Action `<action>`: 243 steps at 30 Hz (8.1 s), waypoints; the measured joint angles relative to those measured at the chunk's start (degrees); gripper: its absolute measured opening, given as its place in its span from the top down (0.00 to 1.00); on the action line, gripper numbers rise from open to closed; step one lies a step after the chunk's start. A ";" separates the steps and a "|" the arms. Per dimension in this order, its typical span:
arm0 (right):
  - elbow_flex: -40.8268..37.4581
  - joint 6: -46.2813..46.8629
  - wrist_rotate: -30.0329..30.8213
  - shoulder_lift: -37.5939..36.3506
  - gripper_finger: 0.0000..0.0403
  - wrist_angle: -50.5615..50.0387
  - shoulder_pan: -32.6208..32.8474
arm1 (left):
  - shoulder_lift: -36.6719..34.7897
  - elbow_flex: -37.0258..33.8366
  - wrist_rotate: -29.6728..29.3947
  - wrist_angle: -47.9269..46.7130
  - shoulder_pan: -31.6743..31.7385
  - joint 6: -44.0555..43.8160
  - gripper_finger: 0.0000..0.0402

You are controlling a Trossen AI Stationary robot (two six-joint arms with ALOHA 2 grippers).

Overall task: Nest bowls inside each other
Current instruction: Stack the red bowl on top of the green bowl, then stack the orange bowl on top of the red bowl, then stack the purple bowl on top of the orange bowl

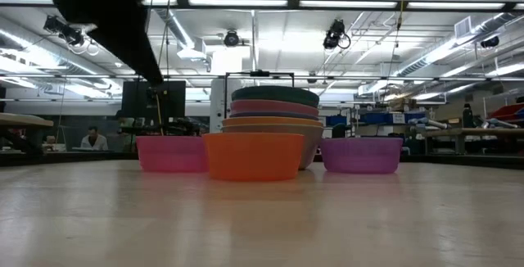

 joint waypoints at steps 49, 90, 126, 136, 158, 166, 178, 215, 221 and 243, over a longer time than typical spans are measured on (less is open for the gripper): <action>-21.43 52.15 56.87 -23.83 0.96 -28.87 53.28 | 4.20 2.67 28.66 4.82 19.85 26.63 0.43; -30.55 57.14 58.24 -29.12 0.96 -28.26 53.28 | 10.91 2.26 32.12 0.46 19.91 27.56 0.80; -30.53 55.82 59.74 -29.10 0.96 -28.46 53.22 | 5.32 19.33 29.75 9.72 31.47 46.16 0.99; -30.53 55.70 59.80 -29.10 0.96 -28.48 53.22 | 8.46 19.28 33.70 11.66 32.26 45.52 0.84; -30.53 56.47 60.95 -29.10 0.96 -28.89 53.20 | 9.18 23.71 39.14 -1.12 16.13 33.16 0.54; -30.53 55.69 62.57 -29.17 0.96 -28.07 53.20 | 14.50 21.76 33.13 7.66 11.98 33.22 0.54; -30.51 55.59 61.09 -29.17 0.96 -26.56 53.22 | 21.47 21.73 32.78 7.10 12.78 33.57 0.54; -30.51 53.97 62.06 -29.17 0.96 -25.33 53.22 | 22.08 46.49 19.16 -15.56 22.92 46.98 1.00; -30.51 52.67 62.05 -29.17 0.96 -24.50 53.22 | 22.25 43.55 22.77 -10.64 28.21 50.17 1.00; -30.51 52.54 61.01 -29.15 0.96 -24.17 53.22 | 22.56 42.37 22.51 -10.35 30.27 45.62 0.55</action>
